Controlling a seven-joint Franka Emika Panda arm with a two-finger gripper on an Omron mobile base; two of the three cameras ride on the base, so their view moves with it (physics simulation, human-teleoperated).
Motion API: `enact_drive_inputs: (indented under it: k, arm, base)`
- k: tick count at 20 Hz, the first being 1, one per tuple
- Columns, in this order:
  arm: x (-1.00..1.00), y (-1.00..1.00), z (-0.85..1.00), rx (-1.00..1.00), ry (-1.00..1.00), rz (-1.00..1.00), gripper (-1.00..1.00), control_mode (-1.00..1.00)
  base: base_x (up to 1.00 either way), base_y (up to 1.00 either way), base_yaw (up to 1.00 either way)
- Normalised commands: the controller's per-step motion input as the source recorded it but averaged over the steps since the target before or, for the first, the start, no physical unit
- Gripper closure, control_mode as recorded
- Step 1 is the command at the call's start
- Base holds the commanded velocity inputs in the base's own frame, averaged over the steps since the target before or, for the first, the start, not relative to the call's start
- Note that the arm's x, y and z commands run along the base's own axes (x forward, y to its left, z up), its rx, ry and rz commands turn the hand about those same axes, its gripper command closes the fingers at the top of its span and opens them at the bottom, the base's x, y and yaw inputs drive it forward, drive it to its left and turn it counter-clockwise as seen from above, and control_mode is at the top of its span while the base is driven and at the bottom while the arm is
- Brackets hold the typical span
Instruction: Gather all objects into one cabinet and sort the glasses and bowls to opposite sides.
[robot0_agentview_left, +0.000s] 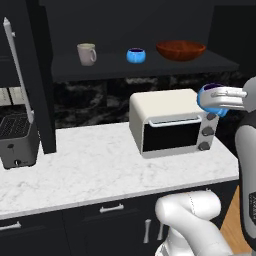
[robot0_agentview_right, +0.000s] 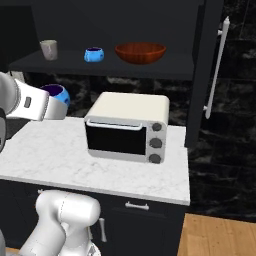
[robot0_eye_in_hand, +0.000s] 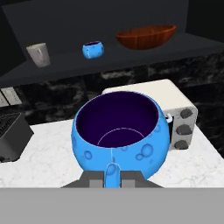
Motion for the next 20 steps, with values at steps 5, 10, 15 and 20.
enact_drive_inputs:
  k: [5,10,15,20]
  arm:
    - [0.00,0.00,0.00,0.00,0.00,0.00,1.00,1.00]
    - [0.00,0.00,0.00,0.00,0.00,0.00,1.00,1.00]
    - [0.05,0.14,-0.01,0.00,0.03,0.04,1.00,-1.00]
    - [0.33,0.58,0.32,0.06,0.00,0.15,1.00,-1.00]
  base:
    - [0.05,0.00,0.00]
    - [0.09,0.06,0.00]
    - [0.08,0.10,0.01]
    - [0.00,0.00,0.00]
